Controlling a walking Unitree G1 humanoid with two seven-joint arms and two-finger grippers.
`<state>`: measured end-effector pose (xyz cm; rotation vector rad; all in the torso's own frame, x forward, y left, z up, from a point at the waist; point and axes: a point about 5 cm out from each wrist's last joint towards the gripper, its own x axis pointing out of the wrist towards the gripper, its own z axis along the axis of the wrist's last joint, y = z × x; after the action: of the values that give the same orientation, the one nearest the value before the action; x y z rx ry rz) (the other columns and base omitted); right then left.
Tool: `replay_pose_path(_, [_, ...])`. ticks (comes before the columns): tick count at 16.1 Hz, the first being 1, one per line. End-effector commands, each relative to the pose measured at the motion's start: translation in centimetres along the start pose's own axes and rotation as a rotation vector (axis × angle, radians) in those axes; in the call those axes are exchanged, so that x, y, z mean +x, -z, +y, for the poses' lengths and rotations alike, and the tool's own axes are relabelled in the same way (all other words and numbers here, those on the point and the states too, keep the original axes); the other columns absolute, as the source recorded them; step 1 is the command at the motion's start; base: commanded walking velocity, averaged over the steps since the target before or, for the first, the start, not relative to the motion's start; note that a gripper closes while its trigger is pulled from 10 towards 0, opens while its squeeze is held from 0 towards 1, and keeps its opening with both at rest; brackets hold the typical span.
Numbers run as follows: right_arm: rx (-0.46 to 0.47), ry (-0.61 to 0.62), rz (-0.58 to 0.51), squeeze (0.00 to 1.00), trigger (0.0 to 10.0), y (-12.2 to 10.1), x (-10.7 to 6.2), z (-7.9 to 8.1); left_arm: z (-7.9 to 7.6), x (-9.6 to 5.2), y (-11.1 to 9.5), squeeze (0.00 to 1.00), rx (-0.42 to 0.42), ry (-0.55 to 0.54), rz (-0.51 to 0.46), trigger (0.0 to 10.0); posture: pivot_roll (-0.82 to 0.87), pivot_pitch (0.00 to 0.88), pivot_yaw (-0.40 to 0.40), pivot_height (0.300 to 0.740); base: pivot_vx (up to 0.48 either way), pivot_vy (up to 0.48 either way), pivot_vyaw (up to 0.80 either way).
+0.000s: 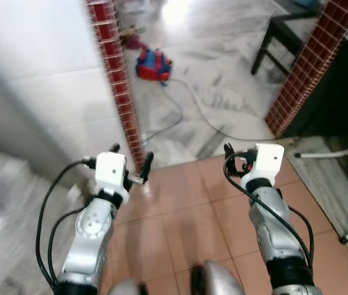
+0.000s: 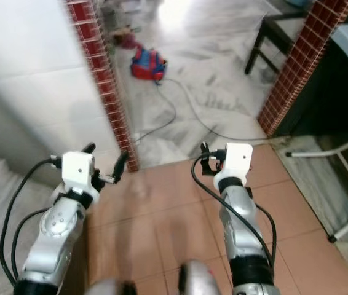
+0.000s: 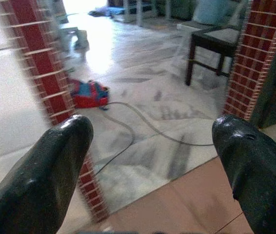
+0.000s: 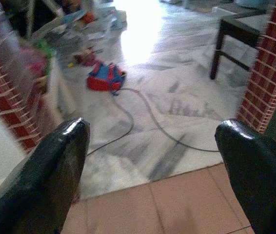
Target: Restocking fridge
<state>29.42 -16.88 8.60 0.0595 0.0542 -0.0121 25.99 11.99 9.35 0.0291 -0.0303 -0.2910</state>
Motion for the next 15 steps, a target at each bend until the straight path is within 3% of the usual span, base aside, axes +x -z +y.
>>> replay_pose_path(1, [0.001, 0.026, -0.004, 0.00, 10.0, -0.2, -0.2, -0.6, -0.4, 0.1, -0.3, 0.00, 0.001, 0.023, -0.008, 10.0, 0.01, 0.126, 0.045, 0.740, 0.472, 0.000, -0.80])
replay_pose_path(7, [-0.002, 0.040, -0.007, 0.00, 10.0, -0.2, 0.0, -0.7, -0.4, 0.0, -0.3, 0.00, 0.023, 0.019, -0.007, 10.0, 0.02, 0.131, 0.044, 0.740, 0.477, 0.000, -0.80])
replay_pose_path(15, [-0.009, 0.128, -0.002, 0.00, 10.0, -0.1, 0.1, -2.0, -0.5, 0.2, -0.4, 0.00, 0.027, 0.018, -0.005, 10.0, 0.01, 0.132, 0.042, 0.740, 0.461, 0.000, -0.80])
